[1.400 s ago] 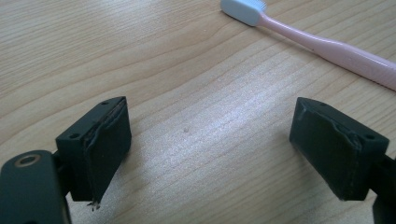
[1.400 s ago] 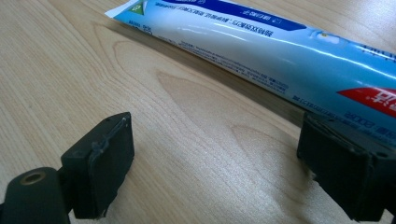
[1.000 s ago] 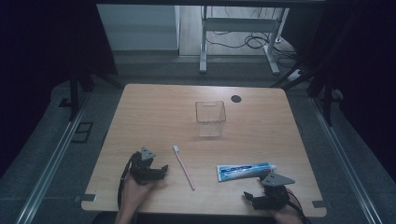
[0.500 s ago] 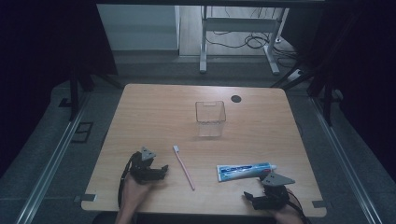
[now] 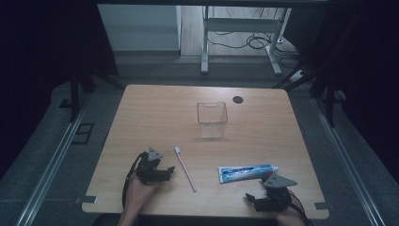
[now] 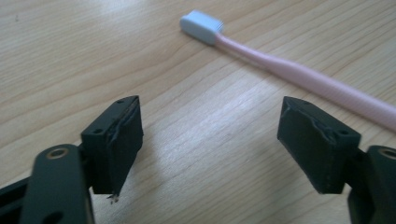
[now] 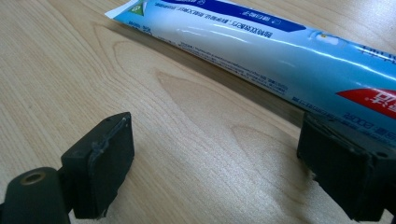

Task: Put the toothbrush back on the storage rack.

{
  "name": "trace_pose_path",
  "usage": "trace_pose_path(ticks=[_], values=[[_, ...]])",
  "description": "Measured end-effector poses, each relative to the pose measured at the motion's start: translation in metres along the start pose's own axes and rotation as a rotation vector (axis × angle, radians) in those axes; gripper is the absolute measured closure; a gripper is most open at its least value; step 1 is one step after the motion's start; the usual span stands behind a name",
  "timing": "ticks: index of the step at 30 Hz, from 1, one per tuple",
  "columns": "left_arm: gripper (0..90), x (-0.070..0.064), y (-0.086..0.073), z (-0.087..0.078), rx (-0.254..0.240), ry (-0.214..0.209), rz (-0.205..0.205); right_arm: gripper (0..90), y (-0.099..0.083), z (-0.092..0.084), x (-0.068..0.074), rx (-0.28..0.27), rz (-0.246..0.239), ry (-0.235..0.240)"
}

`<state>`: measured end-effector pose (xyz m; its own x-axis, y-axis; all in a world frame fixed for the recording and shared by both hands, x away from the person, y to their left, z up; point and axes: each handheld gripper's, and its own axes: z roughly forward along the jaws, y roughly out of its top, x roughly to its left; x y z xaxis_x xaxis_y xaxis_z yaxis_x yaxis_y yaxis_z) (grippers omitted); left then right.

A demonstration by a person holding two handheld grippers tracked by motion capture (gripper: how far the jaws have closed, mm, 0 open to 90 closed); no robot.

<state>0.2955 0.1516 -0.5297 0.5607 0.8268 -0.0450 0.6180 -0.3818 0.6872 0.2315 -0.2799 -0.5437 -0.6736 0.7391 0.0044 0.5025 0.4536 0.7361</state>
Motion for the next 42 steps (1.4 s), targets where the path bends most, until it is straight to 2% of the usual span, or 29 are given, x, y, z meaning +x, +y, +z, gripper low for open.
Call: trace_pose_path(ticks=[6, 8, 9, 12, 16, 19, 21, 24, 28, 36, 42], values=[[42.6, -0.004, 0.004, -0.003, -0.017, -0.046, -0.003, 10.8, 0.000, 0.000, 0.000, -0.001, 0.003, -0.002], [48.1, -0.009, 0.008, -0.003, -0.019, -0.077, 0.000, 10.8, 0.000, 0.000, 0.000, -0.001, 0.005, -0.003], [52.3, -0.009, 0.008, -0.003, -0.019, -0.077, 0.000, 10.8, 0.000, 0.000, 0.000, -0.001, 0.006, -0.003], [65.1, -0.018, 0.014, 0.000, -0.006, -0.086, 0.028, 10.8, 0.000, 0.000, 0.000, 0.000, 0.007, -0.003], [81.4, -0.028, 0.020, 0.003, -0.004, -0.133, 0.041, 10.8, 0.000, 0.000, 0.000, 0.000, 0.008, -0.005], [89.0, -0.037, 0.024, 0.007, 0.003, -0.170, 0.064, 10.8, 0.000, 0.000, 0.000, -0.001, 0.007, -0.005], [89.5, -0.040, 0.025, 0.008, 0.008, -0.179, 0.071, 10.8, 0.000, 0.000, 0.000, -0.001, 0.007, -0.005], [89.6, -0.052, 0.029, 0.013, 0.029, -0.218, 0.091, 10.8, 0.000, 0.000, 0.000, -0.002, 0.007, -0.006], [89.6, -0.061, 0.029, 0.018, 0.048, -0.238, 0.103, 10.8, 0.000, 0.000, 0.000, -0.002, 0.008, -0.006], [89.5, -0.072, 0.023, 0.020, 0.082, -0.262, 0.110, 10.8, 0.000, 0.000, 0.000, -0.001, 0.008, -0.005], [89.5, -0.072, 0.017, 0.017, 0.109, -0.250, 0.111, 10.8, 0.000, 0.000, 0.000, -0.002, 0.008, -0.006]])
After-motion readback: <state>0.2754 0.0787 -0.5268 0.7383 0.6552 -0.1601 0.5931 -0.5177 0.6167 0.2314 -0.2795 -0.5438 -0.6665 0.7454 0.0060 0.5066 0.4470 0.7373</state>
